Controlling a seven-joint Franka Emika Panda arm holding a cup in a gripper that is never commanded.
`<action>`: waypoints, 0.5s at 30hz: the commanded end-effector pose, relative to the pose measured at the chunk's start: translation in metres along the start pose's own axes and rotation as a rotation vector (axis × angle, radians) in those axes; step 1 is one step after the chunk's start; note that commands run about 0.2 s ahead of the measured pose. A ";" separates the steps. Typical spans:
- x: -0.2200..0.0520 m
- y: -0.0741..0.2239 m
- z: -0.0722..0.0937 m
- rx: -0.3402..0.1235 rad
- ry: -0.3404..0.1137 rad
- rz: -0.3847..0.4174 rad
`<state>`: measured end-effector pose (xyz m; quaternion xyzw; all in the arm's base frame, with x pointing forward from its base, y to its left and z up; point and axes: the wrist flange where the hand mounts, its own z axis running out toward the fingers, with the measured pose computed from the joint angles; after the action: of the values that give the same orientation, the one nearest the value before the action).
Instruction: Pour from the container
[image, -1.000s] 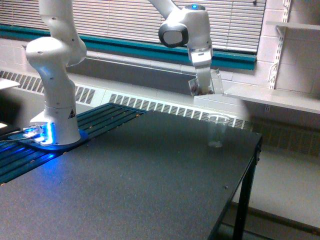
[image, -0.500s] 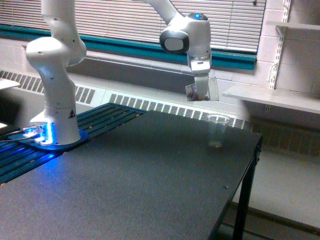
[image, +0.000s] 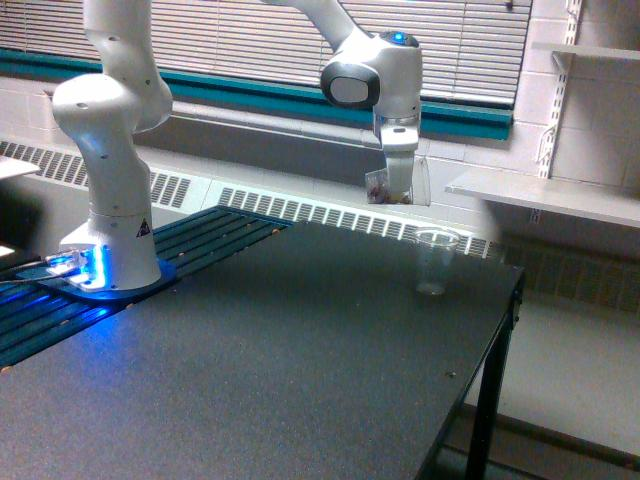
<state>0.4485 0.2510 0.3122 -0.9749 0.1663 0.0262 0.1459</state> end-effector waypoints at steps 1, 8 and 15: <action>0.003 0.003 0.003 -0.020 -0.022 0.001; 0.008 0.011 0.002 -0.046 -0.042 -0.004; 0.015 0.016 0.002 -0.068 -0.054 -0.002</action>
<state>0.4498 0.2396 0.3033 -0.9786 0.1575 0.0543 0.1211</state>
